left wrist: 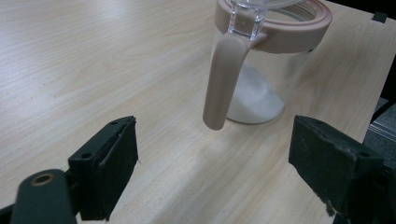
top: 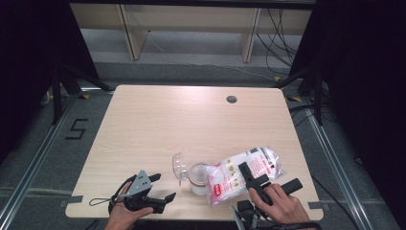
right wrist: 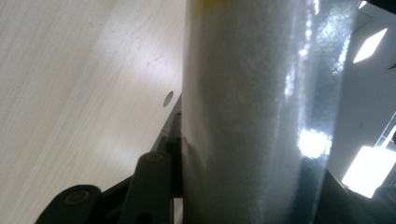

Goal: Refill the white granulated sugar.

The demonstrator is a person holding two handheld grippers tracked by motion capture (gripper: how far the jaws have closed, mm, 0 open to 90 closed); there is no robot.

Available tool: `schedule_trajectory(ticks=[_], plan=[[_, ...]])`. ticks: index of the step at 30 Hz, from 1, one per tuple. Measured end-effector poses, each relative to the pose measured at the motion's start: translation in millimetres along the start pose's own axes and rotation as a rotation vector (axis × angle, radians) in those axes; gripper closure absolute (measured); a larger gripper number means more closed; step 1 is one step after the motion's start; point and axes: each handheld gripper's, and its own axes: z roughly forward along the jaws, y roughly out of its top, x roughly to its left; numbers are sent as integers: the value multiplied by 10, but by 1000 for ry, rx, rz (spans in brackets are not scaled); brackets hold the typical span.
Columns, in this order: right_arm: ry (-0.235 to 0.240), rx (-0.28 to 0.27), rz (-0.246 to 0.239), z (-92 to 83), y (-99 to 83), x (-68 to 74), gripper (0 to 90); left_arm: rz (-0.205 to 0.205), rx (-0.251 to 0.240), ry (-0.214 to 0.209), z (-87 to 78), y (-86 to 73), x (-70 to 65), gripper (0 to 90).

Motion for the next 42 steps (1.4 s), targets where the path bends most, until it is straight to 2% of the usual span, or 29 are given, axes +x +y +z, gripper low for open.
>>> schedule_trajectory(ticks=[5, 6, 7, 8, 9, 10, 11, 12, 13, 15, 17, 18, 19, 20, 22, 23, 24, 27, 30, 31, 32, 33, 34, 35, 37, 38, 39, 40, 42], plan=[[6, -2, 11, -44, 29, 47, 669, 1, 6, -1, -6, -1, 0, 153], [0, -23, -31, -37, 41, 26, 669, 3, 5, 1, -5, 0, 1, 153], [0, -23, -31, -37, 41, 26, 669, 3, 5, 0, -5, 0, 1, 153], [3, -17, 13, -44, 62, 50, 669, 7, 6, 0, -5, 0, 4, 153], [-2, -29, -34, -28, 65, 18, 669, 6, 8, -1, -4, -1, 4, 153], [3, -24, 5, -30, 86, 35, 669, 13, 9, -2, -4, 0, 8, 153], [6, -35, 2, -6, 105, 26, 670, 15, 1, -4, 2, 1, 6, 153], [6, -35, 2, -6, 105, 26, 670, -6, 2, -1, 3, -3, -7, 153], [-5, -47, -38, 28, 104, 1, 670, 6, 4, -7, 4, -3, 0, 153], [-1, -46, -48, 35, 101, -11, 670, 11, 10, -8, 1, -3, 5, 153], [-5, -50, -4, 58, 93, 3, 671, 7, 6, -4, 3, -3, 5, 153], [-5, -50, -4, 58, 93, 3, 671, 7, 6, -4, 3, -3, 5, 153], [-5, -46, -30, 60, 71, -10, 671, 3, 8, -3, 0, -3, 1, 153], [4, -31, 9, 49, 65, 15, 671, 4, 8, -6, 2, -4, 4, 153], [8, -17, 6, 39, 39, 25, 672, 5, 9, -6, 2, -5, 4, 154], [3, -24, -33, 43, 19, 8, 672, 8, 8, -5, 1, -4, 5, 154], [12, -12, 0, 27, 19, 29, 672, -4, 1, -4, 4, -4, -5, 153], [12, -7, 6, -12, 2, 51, 673, 32, 11, -2, -5, 3, 18, 153], [13, -9, 16, -46, 12, 65, 673, 33, 12, -2, -5, 3, 19, 154], [15, -11, 11, -49, 26, 61, 674, 34, 11, -5, -3, 2, 20, 153], [15, -11, 11, -49, 26, 61, 674, 7, 9, -5, 1, -4, 6, 153], [9, -28, -32, -28, 35, 30, 674, 7, 11, -6, 3, -5, 6, 153], [9, -28, -32, -28, 35, 30, 674, 7, 11, -6, 3, -5, 6, 154], [11, -19, 8, -30, 58, 52, 674, 8, 13, -8, 2, -4, 6, 154], [5, -47, -43, 24, 80, 13, 674, 6, 9, -4, 2, -5, 4, 154], [5, -47, -43, 24, 80, 13, 674, 6, 9, -4, 2, -5, 4, 154], [9, -38, -1, 29, 97, 33, 675, 6, 9, -5, 2, -5, 4, 154], [3, -49, -41, 65, 88, 1, 675, 7, 11, -7, 2, -5, 5, 153], [5, -48, -28, 70, 89, 3, 675, 7, 13, -10, 2, -4, 6, 154]])
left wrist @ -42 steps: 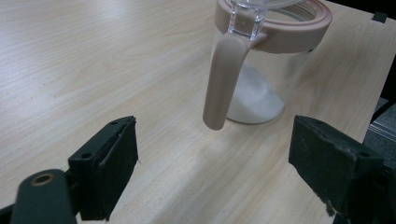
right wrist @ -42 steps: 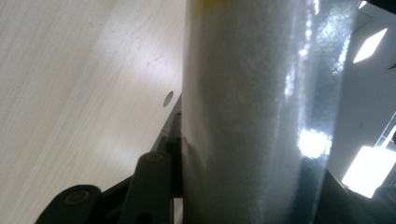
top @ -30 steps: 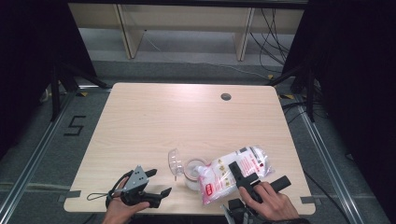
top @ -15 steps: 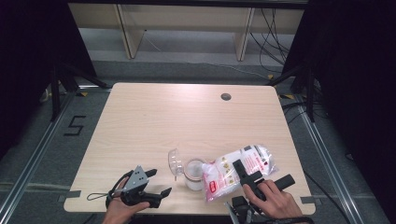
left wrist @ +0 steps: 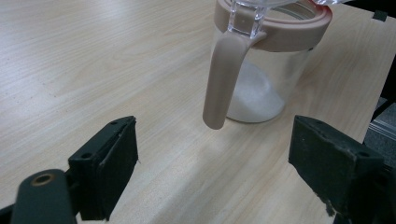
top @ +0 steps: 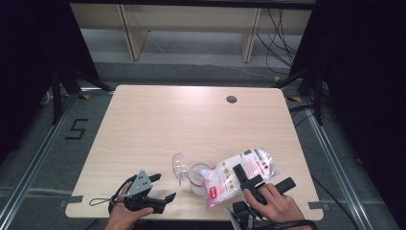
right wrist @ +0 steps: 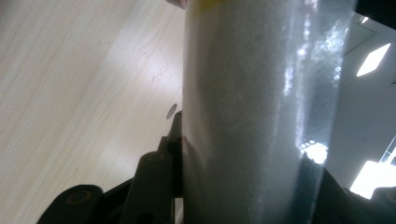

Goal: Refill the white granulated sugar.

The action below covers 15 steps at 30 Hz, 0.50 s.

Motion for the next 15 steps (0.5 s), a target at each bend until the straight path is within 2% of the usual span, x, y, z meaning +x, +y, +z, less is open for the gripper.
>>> schedule_trajectory(ticks=[4, 5, 6, 7, 9, 11, 12, 13, 15], plan=[[0, 14, 8, -17, -46, 5, 678, -1, -4, 5, 0, -1, -1, 153], [-1, 6, -9, -15, -54, -7, 679, -2, -5, 6, 0, -1, -3, 154], [10, 24, 20, -38, -58, 14, 680, -2, -5, 6, -1, -1, -3, 153], [11, 28, -14, -65, -55, 12, 681, 6, -3, 7, -3, 0, 3, 154], [12, 25, -12, -76, -54, 17, 682, 27, -1, 7, -2, 2, 20, 153], [21, 29, 14, -96, -33, 28, 683, 26, -1, 6, 0, 2, 17, 153], [12, 18, -6, -81, -29, 17, 683, 3, -1, 7, 2, -3, -1, 154], [16, 17, 3, -71, -17, 14, 683, 6, -2, 7, 1, -2, -2, 154], [8, 7, -10, -49, -9, -3, 684, 31, 0, 5, -3, 5, 11, 154]])
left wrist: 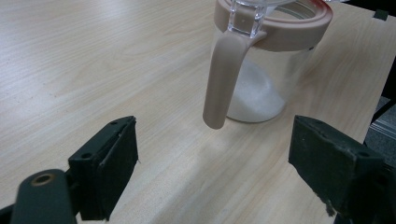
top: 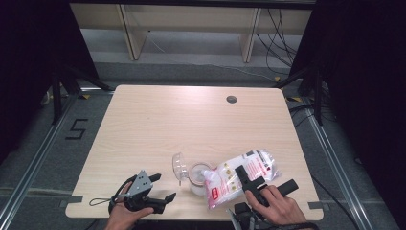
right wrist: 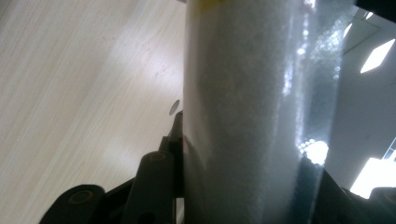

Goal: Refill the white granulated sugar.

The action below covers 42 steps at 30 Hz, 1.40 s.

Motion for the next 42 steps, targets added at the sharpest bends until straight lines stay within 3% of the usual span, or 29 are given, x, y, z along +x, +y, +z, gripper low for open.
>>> schedule_trajectory(ticks=[1, 2, 3, 4, 5, 6, 7, 9, 10, 11, 12, 13, 14, 16, 17, 18, 19, 23, 30, 31, 33, 35, 36, 38, 39, 40, 42], plan=[[1, -1, -10, 10, 6, -13, 685, -26, -1, 1, 4, -7, -12, 154], [-2, 3, 36, 10, 21, 2, 685, -29, -2, 1, 4, -7, -12, 154], [0, -1, 34, 15, 19, -5, 686, -28, -3, 1, 2, -6, -10, 154], [-9, -10, -1, 22, 3, -26, 687, -37, -8, 4, 1, -5, -19, 154], [-11, -6, 6, 14, -3, -18, 689, -34, -5, 6, -4, -3, -20, 154], [-2, 5, 45, -1, 2, 6, 689, -37, -10, 3, 0, -4, -20, 154], [-3, 1, -1, -6, -22, -14, 691, -36, -9, 4, -1, -4, -20, 154], [5, 16, 47, -29, -22, 30, 692, -36, -13, 0, 3, -6, -18, 154], [6, 18, 43, -35, -26, 35, 693, -31, -14, -2, 4, -5, -15, 154], [3, 9, 6, -30, -37, 20, 694, -30, -11, -2, 3, -4, -15, 154], [5, 16, 41, -43, -26, 46, 694, -30, -11, -2, 4, -4, -16, 154], [7, 13, 46, -45, -20, 51, 694, -29, -11, -1, 5, -5, -16, 154], [0, 4, 10, -35, -23, 31, 695, -27, -8, -1, 4, -5, -16, 154], [2, -7, 16, -22, -10, 28, 695, -26, -9, -1, 4, -4, -17, 154], [6, -7, 56, -12, 0, 45, 696, -29, -11, -1, 6, -4, -18, 154], [3, -7, 57, 1, 1, 42, 697, -31, -11, -2, 5, -4, -17, 154], [-3, -10, 17, 18, -10, 15, 697, -32, -12, -2, 3, -4, -16, 154], [6, -2, 45, 17, -31, 31, 701, -32, -16, 0, -2, -3, -11, 154], [8, 10, 52, -32, -20, 73, 704, -30, -10, 1, -2, -1, -17, 154], [5, -1, 0, -26, -25, 35, 704, -32, -13, 0, 2, -3, -16, 154], [3, -15, 42, -14, 2, 36, 705, -28, -5, 6, -5, 0, -20, 154], [-3, -19, 23, 11, 0, 8, 706, -22, -6, 0, -5, -1, -17, 154], [1, -3, 64, 17, 16, 32, 707, -24, -8, 0, -5, 0, -18, 154], [7, -10, 66, 23, 10, 30, 708, -23, -7, -1, -6, 1, -18, 154], [1, -23, 33, 35, -9, 11, 708, -23, -7, 0, -6, 0, -17, 154], [0, -9, 58, 26, -28, 32, 709, -25, -8, -1, -5, 0, -18, 154], [1, -7, 52, 25, -37, 35, 710, -23, -8, -1, -5, 0, -18, 154]])
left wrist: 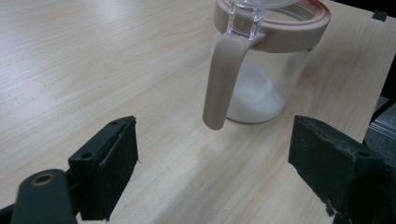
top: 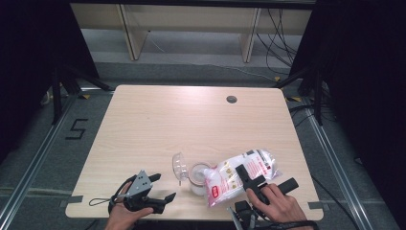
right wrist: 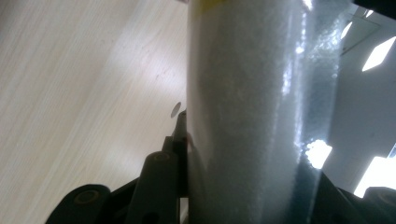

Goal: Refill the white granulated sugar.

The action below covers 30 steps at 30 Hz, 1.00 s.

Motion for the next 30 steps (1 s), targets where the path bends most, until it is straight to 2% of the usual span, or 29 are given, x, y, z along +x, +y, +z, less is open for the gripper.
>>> schedule_trajectory(ticks=[1, 2, 3, 5, 6, 8, 11, 13, 14, 15, 16, 17, 18, 19, 20, 21, 22, 23, 24, 27, 28, 29, 30], plan=[[8, 14, 2, -13, -13, 7, 710, -1, 0, 0, -1, 1, 0, 154], [8, 6, -15, -14, -23, 0, 710, -2, -2, 1, -1, 1, 0, 154], [10, 19, 4, -41, -34, 25, 711, -3, -3, 2, -1, 1, 0, 154], [9, 16, -3, -47, -33, 23, 711, -4, -2, 1, 1, 1, 1, 154], [12, 28, 36, -66, -31, 56, 712, -3, -2, 1, -1, 2, 1, 154], [10, 7, 1, -69, -1, 26, 712, -2, 0, 1, -1, 2, -1, 154], [10, 0, 13, -60, 21, 25, 713, 4, 4, 1, 2, 0, 1, 154], [20, 2, -4, -43, 43, -3, 713, 4, 2, -1, 1, 1, 1, 154], [17, -3, 3, -28, 47, -6, 713, 6, 4, 2, 1, 1, 3, 154], [16, -17, -31, -1, 38, -36, 713, 6, 9, 8, -2, 1, 1, 154], [1, -12, -44, 13, 32, -48, 714, 6, 10, 7, 1, -1, 2, 154], [1, -15, -36, 27, 26, -48, 714, 6, 9, 7, 2, -1, 1, 154], [7, -3, -1, 20, 26, -32, 715, 1, 5, 3, 1, 0, -5, 154], [0, -5, -54, 24, 6, -66, 714, 13, 2, -2, 3, 2, 5, 154], [5, -3, -13, 19, 3, -39, 715, 33, 13, 6, -4, 8, 17, 154], [1, -1, -33, 13, -6, -49, 715, 23, 0, -3, 6, 3, 14, 154], [9, 17, 2, -1, -13, -19, 715, 21, 0, -5, 7, 1, 14, 154], [4, 7, -35, 3, -23, -37, 715, 23, 1, -5, 6, 2, 14, 154], [15, 33, -11, -20, -34, -13, 715, 26, 9, 3, -1, 6, 11, 154], [17, 26, -16, -41, -31, 1, 716, 21, 2, -2, 0, 6, 13, 154], [21, 33, 4, -54, -25, 18, 716, 22, 6, 2, -3, 6, 12, 154], [21, 34, -12, -66, -16, 9, 716, 22, 3, -2, 0, 5, 15, 154], [18, 25, 1, -66, -1, 19, 716, 20, 2, -2, -1, 5, 13, 154]])
